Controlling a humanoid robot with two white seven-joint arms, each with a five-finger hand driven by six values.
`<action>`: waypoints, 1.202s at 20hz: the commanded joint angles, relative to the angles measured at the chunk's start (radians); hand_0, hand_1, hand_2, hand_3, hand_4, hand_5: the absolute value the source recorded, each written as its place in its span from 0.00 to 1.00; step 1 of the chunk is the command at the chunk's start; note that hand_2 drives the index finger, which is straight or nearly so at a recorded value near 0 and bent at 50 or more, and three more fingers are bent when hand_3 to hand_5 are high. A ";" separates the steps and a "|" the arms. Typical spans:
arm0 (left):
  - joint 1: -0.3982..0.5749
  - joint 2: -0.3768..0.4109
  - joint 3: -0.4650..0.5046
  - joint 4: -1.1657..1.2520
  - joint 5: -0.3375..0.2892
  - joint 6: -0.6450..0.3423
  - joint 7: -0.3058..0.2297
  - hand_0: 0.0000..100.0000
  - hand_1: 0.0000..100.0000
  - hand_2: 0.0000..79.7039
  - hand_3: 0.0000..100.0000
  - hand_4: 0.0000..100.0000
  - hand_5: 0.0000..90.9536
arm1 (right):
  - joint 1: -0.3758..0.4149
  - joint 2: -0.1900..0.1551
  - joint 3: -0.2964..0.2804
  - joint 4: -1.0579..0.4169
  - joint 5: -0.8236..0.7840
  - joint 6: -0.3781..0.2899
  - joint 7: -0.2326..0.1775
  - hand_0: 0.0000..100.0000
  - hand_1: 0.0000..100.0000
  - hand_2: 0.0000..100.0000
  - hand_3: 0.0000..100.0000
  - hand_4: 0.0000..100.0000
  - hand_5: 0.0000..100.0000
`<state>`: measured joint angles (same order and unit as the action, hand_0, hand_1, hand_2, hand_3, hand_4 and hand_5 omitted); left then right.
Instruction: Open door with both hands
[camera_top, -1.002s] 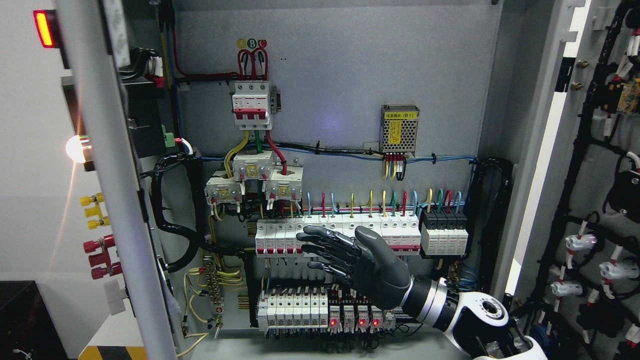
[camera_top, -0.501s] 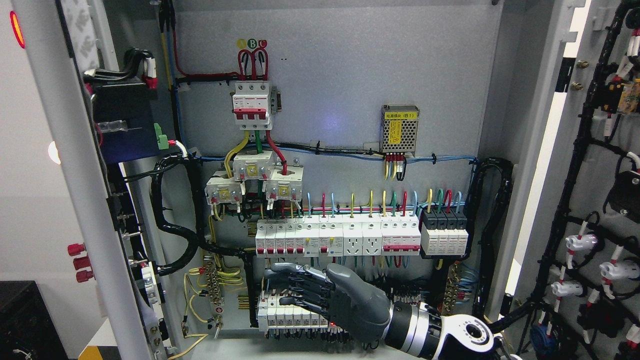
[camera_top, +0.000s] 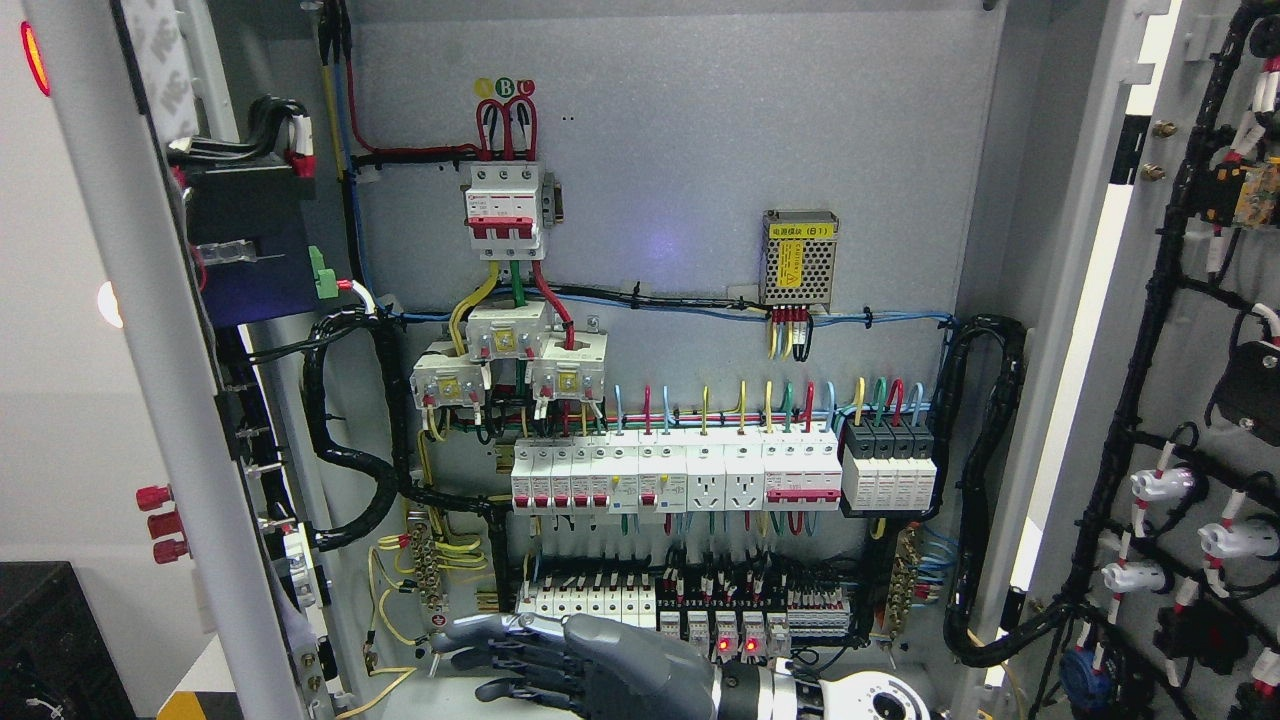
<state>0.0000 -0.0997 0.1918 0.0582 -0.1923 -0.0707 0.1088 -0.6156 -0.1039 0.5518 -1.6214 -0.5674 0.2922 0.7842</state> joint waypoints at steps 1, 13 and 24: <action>0.026 0.000 0.000 0.000 -0.001 0.000 0.000 0.00 0.00 0.00 0.00 0.00 0.00 | 0.007 0.059 0.140 -0.029 0.001 0.004 0.001 0.19 0.00 0.00 0.00 0.00 0.00; 0.026 0.000 0.000 0.000 -0.001 0.000 0.000 0.00 0.00 0.00 0.00 0.00 0.00 | 0.005 0.187 0.145 0.043 0.004 0.079 0.000 0.19 0.00 0.00 0.00 0.00 0.00; 0.026 0.000 0.000 0.000 0.001 0.000 0.000 0.00 0.00 0.00 0.00 0.00 0.00 | -0.004 0.250 0.140 0.110 0.014 0.081 0.000 0.19 0.00 0.00 0.00 0.00 0.00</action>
<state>0.0000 -0.0997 0.1917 0.0583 -0.1926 -0.0707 0.1088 -0.6152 0.0786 0.6786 -1.5736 -0.5567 0.3725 0.7830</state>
